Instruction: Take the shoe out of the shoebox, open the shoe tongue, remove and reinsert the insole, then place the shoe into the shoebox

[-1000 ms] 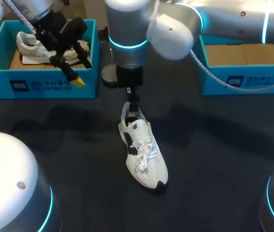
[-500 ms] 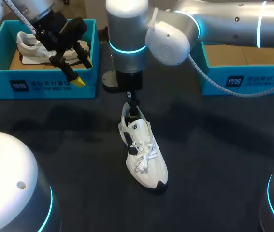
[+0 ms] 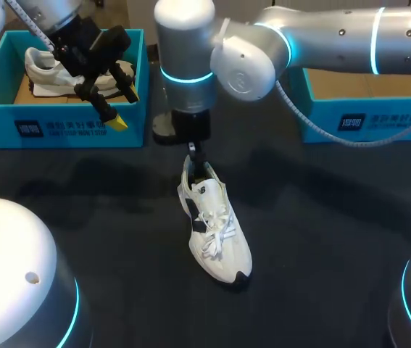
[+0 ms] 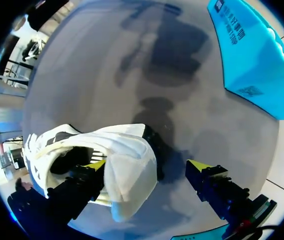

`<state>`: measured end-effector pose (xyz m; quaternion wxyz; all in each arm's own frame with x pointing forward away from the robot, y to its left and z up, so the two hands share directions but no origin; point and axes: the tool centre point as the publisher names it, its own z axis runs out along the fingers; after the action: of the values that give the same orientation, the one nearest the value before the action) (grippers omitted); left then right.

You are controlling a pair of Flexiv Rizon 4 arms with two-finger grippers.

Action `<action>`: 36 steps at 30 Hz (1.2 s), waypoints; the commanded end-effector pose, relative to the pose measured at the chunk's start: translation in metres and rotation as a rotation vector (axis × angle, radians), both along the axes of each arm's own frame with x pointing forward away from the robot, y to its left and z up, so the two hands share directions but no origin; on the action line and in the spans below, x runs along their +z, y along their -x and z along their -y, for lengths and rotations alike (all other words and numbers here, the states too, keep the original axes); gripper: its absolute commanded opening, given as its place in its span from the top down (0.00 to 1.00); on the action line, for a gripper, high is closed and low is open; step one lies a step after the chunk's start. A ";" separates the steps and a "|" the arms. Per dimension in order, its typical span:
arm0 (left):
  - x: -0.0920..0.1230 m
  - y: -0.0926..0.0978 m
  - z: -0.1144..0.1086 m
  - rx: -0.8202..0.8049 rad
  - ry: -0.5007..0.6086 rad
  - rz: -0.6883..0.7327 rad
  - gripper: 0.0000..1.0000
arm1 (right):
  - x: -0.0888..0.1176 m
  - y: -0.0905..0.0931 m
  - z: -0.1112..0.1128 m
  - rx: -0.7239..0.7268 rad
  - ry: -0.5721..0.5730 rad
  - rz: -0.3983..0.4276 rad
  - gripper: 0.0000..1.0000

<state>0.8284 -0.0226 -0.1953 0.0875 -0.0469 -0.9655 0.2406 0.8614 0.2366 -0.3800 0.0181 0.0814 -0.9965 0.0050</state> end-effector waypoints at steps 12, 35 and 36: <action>0.000 0.001 -0.001 0.000 -0.001 0.002 0.00 | -0.011 0.006 0.006 -0.024 0.022 -0.016 1.00; 0.000 0.001 -0.001 0.000 -0.001 0.002 0.00 | 0.144 -0.004 0.081 -0.140 0.023 0.043 1.00; 0.000 0.001 -0.001 0.000 -0.001 0.002 0.00 | 0.153 -0.007 0.086 -0.142 0.042 0.055 1.00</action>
<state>0.8284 -0.0225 -0.1952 0.0875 -0.0468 -0.9655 0.2406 0.8671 0.1766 -0.2793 -0.0033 0.0104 -0.9996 0.0265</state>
